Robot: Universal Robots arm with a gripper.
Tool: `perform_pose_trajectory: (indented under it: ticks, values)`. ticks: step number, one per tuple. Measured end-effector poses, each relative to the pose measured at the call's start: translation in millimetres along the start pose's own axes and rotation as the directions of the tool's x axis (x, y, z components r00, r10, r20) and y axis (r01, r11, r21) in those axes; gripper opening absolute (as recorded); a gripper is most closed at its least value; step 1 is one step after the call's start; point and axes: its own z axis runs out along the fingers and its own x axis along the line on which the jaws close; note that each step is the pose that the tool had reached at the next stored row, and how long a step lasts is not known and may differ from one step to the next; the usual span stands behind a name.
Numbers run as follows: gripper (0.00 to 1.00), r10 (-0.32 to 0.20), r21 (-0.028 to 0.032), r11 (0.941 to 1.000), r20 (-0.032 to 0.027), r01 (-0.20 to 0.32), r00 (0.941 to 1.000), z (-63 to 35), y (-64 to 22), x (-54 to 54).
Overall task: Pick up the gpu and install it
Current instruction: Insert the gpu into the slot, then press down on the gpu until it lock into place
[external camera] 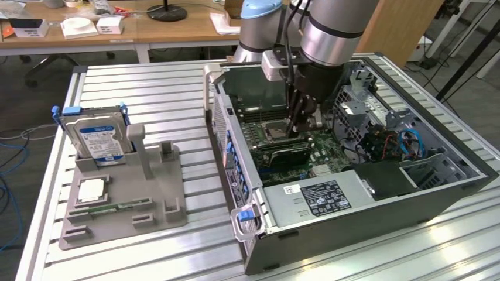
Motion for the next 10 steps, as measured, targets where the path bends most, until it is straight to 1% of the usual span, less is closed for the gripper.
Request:
perform_pose_trajectory:
  ticks: [10]
  values:
    - [0.11,0.0,0.0,1.0,0.0,0.0,1.0,-1.0,0.0,-0.1]
